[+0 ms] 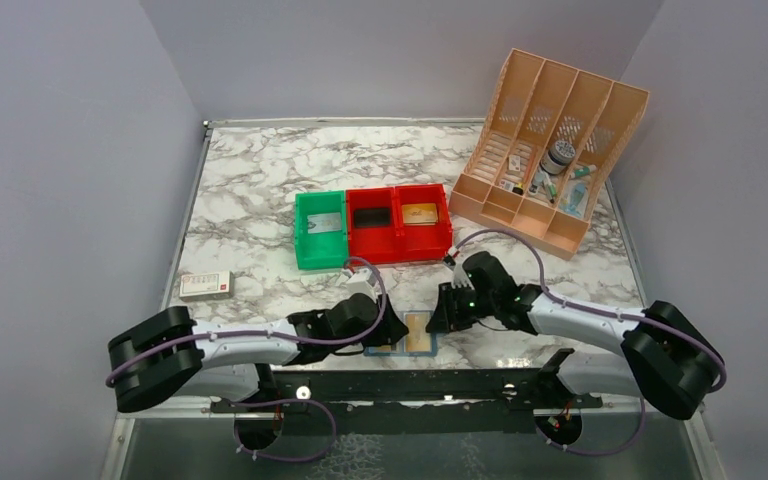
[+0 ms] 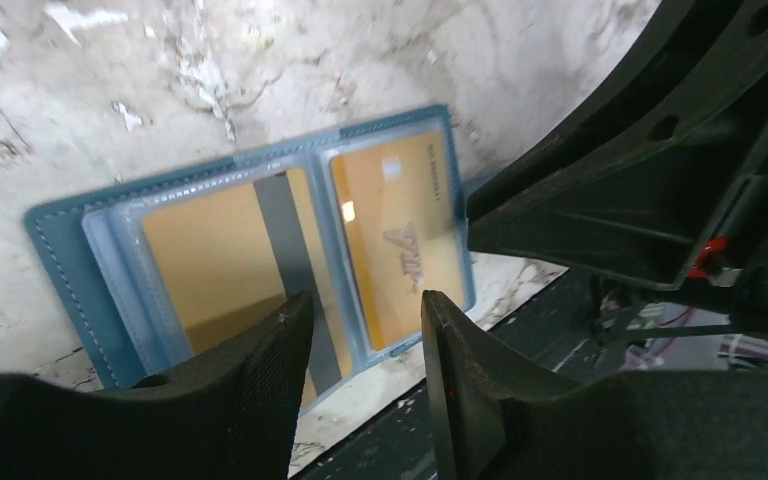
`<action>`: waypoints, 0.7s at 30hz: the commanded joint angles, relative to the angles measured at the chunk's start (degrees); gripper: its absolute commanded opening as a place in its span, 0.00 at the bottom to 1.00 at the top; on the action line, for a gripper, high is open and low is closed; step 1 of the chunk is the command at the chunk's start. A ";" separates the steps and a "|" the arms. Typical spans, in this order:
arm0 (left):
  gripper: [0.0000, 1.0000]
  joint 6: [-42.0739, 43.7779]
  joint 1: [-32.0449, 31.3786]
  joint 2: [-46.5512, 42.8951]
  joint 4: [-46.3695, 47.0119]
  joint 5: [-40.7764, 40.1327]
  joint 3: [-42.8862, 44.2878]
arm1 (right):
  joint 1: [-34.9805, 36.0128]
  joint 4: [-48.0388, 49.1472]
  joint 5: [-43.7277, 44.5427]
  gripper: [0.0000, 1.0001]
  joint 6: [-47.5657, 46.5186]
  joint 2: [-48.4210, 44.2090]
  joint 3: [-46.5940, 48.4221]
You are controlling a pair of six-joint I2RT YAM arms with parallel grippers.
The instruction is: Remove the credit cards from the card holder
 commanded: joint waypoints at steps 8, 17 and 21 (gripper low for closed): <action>0.47 -2.56 -2.55 7.44 3.47 0.99 1.98 | 0.59 1.73 4.80 0.18 1.24 8.76 -2.95; 0.47 -5.49 -2.97 9.18 -0.11 -3.28 0.66 | 0.61 1.15 5.78 0.17 1.26 8.09 -2.76; 0.47 -5.22 -3.05 11.21 -2.02 -4.05 1.72 | 0.61 -0.20 3.29 0.17 0.07 4.90 -0.55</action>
